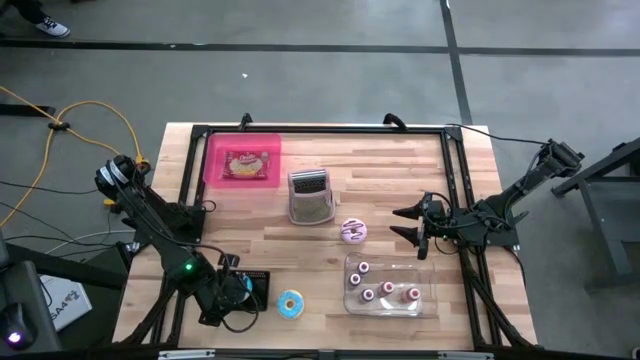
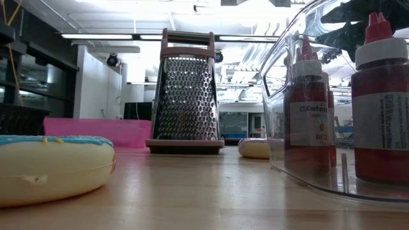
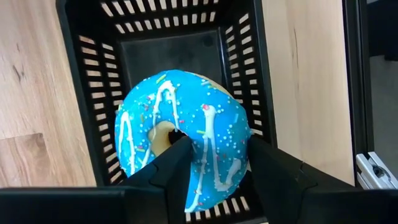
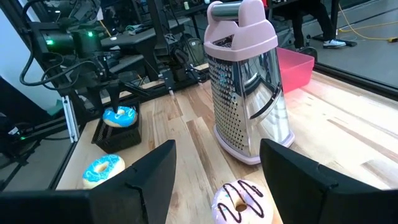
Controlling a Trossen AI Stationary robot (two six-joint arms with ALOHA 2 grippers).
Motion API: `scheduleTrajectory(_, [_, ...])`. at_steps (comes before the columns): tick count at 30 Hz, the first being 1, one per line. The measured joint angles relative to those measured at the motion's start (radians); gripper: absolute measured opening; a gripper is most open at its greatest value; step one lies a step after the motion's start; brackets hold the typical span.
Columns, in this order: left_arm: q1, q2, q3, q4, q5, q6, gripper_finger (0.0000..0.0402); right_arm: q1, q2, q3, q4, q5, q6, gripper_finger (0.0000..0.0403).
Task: Pick & Place Food Item
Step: Put the top blue donut into the black bin
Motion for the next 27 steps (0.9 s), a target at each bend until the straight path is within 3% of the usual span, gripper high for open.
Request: scheduleTrajectory(27, [0.000,0.000,-0.001,-0.066,0.003,-0.052,0.0152,0.000,0.000,0.000,0.000,0.000,0.000,0.0220])
